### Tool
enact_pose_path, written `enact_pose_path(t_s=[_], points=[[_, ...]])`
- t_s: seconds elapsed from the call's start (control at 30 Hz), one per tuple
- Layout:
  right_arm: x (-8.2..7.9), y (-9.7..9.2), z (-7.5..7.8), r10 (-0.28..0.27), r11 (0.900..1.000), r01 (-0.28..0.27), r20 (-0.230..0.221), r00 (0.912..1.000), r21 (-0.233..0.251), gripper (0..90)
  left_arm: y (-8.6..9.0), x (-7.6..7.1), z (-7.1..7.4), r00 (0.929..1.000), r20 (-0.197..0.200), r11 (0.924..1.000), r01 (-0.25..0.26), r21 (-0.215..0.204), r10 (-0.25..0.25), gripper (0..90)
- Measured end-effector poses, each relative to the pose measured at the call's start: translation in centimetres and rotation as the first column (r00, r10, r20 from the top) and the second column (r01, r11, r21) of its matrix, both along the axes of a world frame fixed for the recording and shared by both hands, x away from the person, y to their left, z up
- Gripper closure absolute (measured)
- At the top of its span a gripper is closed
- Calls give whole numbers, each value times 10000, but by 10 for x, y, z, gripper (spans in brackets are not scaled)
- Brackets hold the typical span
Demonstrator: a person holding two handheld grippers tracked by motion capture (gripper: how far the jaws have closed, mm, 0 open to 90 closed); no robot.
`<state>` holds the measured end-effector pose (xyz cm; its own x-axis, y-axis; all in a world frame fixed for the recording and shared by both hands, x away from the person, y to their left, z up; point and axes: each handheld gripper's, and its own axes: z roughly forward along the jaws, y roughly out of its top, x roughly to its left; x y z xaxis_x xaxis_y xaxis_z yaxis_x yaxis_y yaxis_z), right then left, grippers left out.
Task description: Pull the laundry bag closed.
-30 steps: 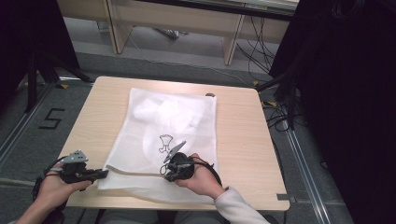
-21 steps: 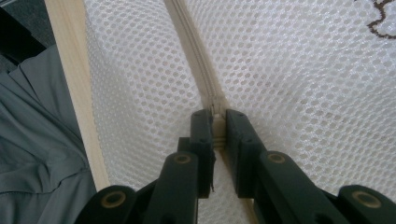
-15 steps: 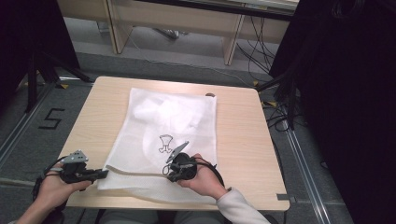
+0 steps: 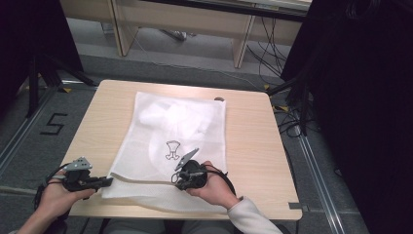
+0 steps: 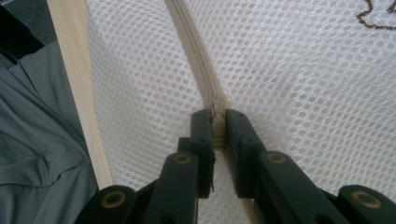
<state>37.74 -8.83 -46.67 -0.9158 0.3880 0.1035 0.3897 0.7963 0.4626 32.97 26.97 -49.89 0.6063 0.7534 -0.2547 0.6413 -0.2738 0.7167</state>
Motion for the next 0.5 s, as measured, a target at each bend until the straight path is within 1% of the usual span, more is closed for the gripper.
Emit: enact_pose_path(t_s=[0.07,0.1,0.17,0.33,0.37,0.4,0.43,0.47,0.5], points=[[0,-1,0,19,10000,-19,-45,10000,14,824,0,0,0,10000,-5,10000,-8,7,8,855],[-1,-2,0,2,10000,-2,31,10000,-1,824,0,0,0,10000,-11,10000,-5,0,5,855],[-1,-2,1,3,10000,-3,29,10000,0,824,0,0,0,10000,-13,10000,-13,1,13,855],[-1,-5,1,21,10000,-21,-61,10000,30,824,0,0,0,10000,-14,10000,-19,8,19,855],[-2,-5,2,0,10000,0,16,10000,-9,824,0,0,0,10000,7,10000,-44,-11,44,855],[-2,-6,1,-4,10000,5,-48,10000,39,824,0,0,0,10000,7,10000,-35,11,35,855],[-2,-6,1,9,10000,-9,-6,10000,26,824,0,0,0,10000,-39,10000,-11,0,11,855],[-2,-7,2,-6,10000,6,-71,10000,18,824,0,0,-1,10000,19,10000,-54,-4,54,855],[-2,-7,2,-47,10000,47,10,10000,-17,824,0,0,0,10000,-44,10000,-8,5,8,855]])
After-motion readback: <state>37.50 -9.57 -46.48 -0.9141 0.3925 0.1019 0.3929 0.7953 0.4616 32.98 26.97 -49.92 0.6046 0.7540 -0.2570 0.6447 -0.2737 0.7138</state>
